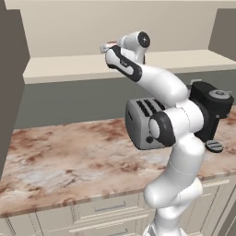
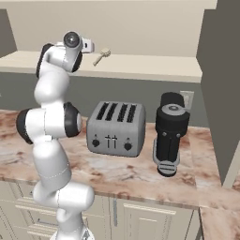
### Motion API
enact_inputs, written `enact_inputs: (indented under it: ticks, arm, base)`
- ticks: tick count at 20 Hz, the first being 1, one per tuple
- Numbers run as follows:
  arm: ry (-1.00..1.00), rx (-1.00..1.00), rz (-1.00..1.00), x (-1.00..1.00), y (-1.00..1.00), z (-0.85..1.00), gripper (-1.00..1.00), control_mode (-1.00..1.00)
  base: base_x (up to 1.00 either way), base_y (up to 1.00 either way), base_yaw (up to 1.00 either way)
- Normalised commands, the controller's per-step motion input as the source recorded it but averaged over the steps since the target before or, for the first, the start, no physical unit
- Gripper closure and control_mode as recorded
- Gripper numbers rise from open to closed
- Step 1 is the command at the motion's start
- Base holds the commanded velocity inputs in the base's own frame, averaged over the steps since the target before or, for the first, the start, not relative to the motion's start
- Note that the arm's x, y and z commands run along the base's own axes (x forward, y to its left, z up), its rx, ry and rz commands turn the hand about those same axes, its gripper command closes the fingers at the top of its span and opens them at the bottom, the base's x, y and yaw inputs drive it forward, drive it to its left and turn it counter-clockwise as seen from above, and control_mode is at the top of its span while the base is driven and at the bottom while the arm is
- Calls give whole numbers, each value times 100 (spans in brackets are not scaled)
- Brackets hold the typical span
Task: Pick up the bar soap and dish brush from the sink, and place them back in the cabinet, and close the cabinet doors.
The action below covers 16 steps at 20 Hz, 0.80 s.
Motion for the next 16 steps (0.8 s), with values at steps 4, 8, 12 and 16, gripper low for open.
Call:
enact_inputs:
  ticks: [4, 8, 12, 16]
  arm:
    - [0, 0, 0, 18, 0, -6, 100, -100]
    - [0, 0, 0, 20, 1, -23, 100, -100]
    - [0, 0, 0, 18, 1, -29, 100, -100]
    - [0, 0, 0, 16, 1, -30, 100, -100]
  base:
    - [0, 0, 0]
    - [0, 0, 0]
    - [0, 0, 0]
    - [0, 0, 0]
